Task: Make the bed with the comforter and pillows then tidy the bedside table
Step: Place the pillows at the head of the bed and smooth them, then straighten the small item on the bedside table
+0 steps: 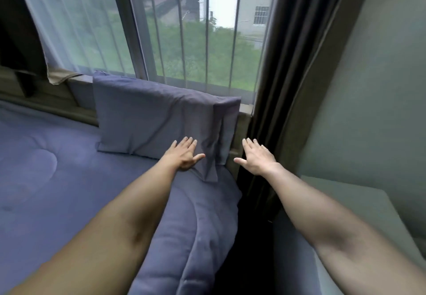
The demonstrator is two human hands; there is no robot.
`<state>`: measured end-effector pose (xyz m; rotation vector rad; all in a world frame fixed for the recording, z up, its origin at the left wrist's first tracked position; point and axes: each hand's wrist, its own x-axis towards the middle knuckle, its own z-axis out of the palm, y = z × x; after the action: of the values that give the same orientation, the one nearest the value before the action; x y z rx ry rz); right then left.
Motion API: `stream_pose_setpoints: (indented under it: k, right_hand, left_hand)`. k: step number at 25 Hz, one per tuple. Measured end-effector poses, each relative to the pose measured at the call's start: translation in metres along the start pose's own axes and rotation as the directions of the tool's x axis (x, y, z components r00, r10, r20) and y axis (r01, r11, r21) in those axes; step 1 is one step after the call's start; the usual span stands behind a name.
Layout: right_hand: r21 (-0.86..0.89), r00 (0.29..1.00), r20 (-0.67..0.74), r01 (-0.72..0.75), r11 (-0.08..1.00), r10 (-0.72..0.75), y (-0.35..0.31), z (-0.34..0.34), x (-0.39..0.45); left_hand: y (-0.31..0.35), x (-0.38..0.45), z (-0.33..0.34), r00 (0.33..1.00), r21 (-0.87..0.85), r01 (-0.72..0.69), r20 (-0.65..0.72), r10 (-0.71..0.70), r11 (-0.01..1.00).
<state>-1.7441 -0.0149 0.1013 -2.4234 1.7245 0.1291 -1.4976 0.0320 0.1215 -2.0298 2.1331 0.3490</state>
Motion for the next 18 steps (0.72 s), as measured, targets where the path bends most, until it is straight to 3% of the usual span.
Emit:
stream_pose_setpoints:
  k: [12,18]
  right_hand:
    - [0.044,0.943,0.058,-0.330,0.943,0.327,0.128,0.043,-0.159]
    - [0.084,0.883,0.182,-0.451,0.888,0.432,0.225,0.079,-0.224]
  left_hand:
    - [0.135,-0.028,0.029,0.970,0.102,-0.238,0.063,0.233,0.966]
    - [0.238,-0.010,0.066,0.939,0.090,-0.333,0.116,0.323,0.939]
